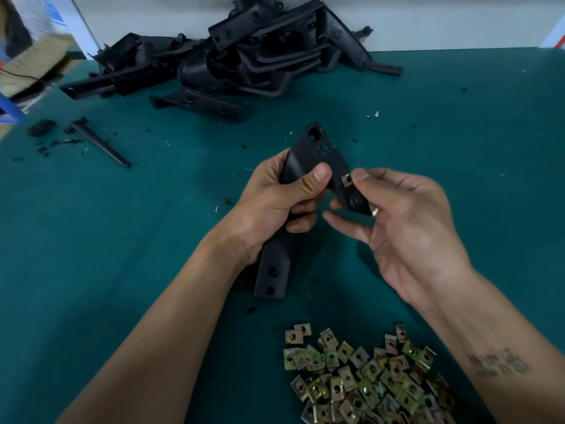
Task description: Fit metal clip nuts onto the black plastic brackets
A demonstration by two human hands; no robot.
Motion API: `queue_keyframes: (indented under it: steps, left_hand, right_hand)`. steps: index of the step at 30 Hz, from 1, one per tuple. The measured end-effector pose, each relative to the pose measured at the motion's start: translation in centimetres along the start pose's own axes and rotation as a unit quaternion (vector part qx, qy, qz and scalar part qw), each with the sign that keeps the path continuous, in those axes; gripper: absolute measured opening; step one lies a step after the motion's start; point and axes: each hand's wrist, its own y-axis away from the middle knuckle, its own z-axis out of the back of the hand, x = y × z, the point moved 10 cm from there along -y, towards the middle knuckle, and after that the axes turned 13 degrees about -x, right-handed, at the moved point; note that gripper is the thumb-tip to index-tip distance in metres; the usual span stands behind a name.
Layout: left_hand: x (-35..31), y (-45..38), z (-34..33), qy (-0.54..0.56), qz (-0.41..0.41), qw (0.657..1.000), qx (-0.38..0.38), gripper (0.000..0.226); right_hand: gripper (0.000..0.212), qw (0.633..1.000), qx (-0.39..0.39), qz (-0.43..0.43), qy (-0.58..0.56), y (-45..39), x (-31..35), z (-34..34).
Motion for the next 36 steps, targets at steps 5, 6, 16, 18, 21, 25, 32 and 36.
queue_keyframes:
  steps: [5, 6, 16, 18, 21, 25, 32, 36]
  left_hand:
    - [-0.1, 0.0, 0.2, -0.004, -0.005, 1.0, -0.013, 0.011]
    - [-0.1, 0.0, 0.2, -0.005, -0.005, 1.0, -0.015, 0.011]
    - [-0.3, -0.1, 0.4, 0.011, -0.013, 1.0, -0.011, 0.009]
    - [-0.1, 0.0, 0.2, 0.007, -0.006, 1.0, 0.0, 0.008]
    - [0.2, 0.0, 0.1, 0.014, 0.001, 1.0, 0.013, 0.008]
    - [0.5, 0.1, -0.3, 0.016, 0.021, 0.999, 0.032, 0.019]
    - [0.7, 0.5, -0.8, 0.02, 0.044, 0.998, 0.051, 0.031]
    - [1.1, 0.7, -1.0, 0.029, 0.063, 0.996, 0.059, 0.031]
  right_hand:
    - [0.016, 0.999, 0.029, 0.01, 0.012, 0.1, 0.4, -0.3]
    - [0.015, 0.999, 0.032, 0.012, 0.011, 0.1, 0.4, -0.4]
    - [0.036, 0.833, 0.023, 0.412, 0.369, 2.5, 4.4, -1.3]
    - [0.033, 0.803, 0.0, 0.445, 0.397, 2.7, 4.6, -1.3]
    - [0.036, 0.778, 0.011, 0.473, 0.413, 3.0, 4.6, -1.7]
    - [0.035, 0.727, 0.008, 0.513, 0.456, 4.0, 5.3, -2.3]
    - [0.037, 0.716, 0.034, 0.511, 0.474, 4.0, 5.1, -2.6]
    - [0.039, 0.73, 0.06, 0.502, 0.459, 3.8, 4.8, -2.5]
